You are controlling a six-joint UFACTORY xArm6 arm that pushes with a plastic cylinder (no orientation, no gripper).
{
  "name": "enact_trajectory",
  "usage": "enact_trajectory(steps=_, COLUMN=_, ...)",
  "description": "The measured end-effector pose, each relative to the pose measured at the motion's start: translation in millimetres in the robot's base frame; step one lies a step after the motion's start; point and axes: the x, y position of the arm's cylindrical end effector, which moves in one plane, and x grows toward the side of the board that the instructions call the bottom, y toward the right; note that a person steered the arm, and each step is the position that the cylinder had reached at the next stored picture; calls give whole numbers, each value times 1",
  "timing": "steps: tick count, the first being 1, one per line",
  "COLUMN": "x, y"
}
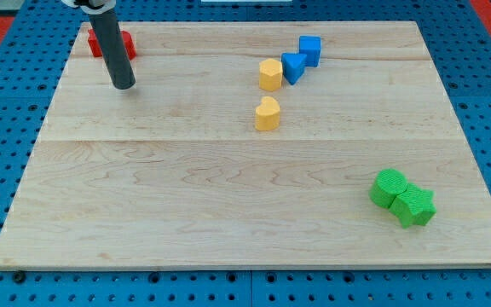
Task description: Move the red circle to the top right of the green circle
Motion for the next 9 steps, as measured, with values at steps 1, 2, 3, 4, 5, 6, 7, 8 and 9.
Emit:
enact_trajectory(steps=1, x=0, y=0)
enact_trajectory(steps=2, x=0, y=6)
enact_trajectory(steps=3, x=1, y=32)
enact_trajectory(steps=4, x=0, y=81)
enact_trajectory(steps=5, x=-3, y=134)
enact_trajectory(steps=6, x=-2, y=143)
enact_trajectory(steps=7, x=6, y=140)
enact_trajectory(steps=8, x=15, y=181)
enact_trajectory(steps=9, x=13, y=242)
